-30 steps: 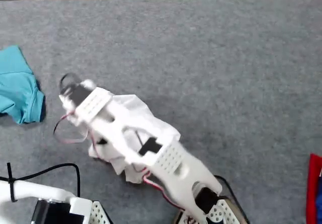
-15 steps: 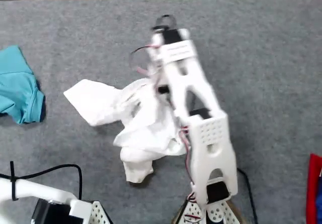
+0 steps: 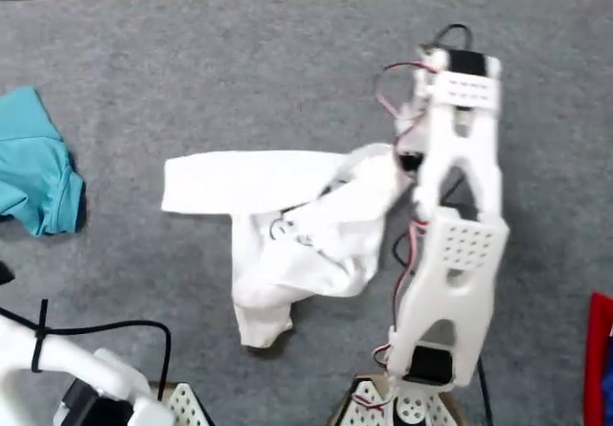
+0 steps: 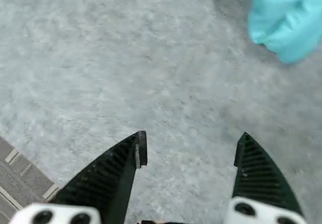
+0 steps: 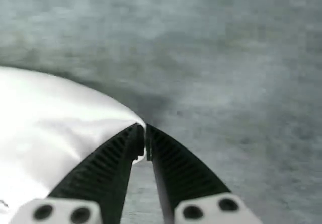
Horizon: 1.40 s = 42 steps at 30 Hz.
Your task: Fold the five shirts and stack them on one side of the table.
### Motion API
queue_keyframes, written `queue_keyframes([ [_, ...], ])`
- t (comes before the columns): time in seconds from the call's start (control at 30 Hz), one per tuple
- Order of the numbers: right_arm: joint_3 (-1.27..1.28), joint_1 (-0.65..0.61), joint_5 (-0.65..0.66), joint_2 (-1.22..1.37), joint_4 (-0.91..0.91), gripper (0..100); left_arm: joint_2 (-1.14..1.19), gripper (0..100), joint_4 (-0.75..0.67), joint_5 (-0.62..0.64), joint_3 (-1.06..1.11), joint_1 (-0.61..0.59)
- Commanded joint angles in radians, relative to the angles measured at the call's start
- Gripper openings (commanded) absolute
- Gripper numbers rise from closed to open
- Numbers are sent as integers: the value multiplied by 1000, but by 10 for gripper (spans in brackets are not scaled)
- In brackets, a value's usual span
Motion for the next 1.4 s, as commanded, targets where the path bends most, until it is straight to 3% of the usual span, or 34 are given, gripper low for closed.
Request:
queue_keyframes([
  [0.0,-51,143,41,35,8,5,-19,286,40,-3,-5,84],
  [0.17,-56,318,164,127,9,5,-19,286,55,-2,-5,183],
  [0.37,-122,371,245,96,6,17,-13,286,57,-2,-5,233],
  [0.5,-239,331,245,59,14,175,-12,286,106,-6,-9,233],
  [0.67,-277,122,244,-50,14,313,-12,286,138,-8,-5,233],
  [1.07,-151,-696,239,-113,12,315,-18,286,138,-2,18,226],
  [1.2,-163,-816,239,-48,-18,315,-18,286,137,-3,44,226],
  [1.37,-216,-874,247,50,-78,314,-18,286,132,-8,49,226],
])
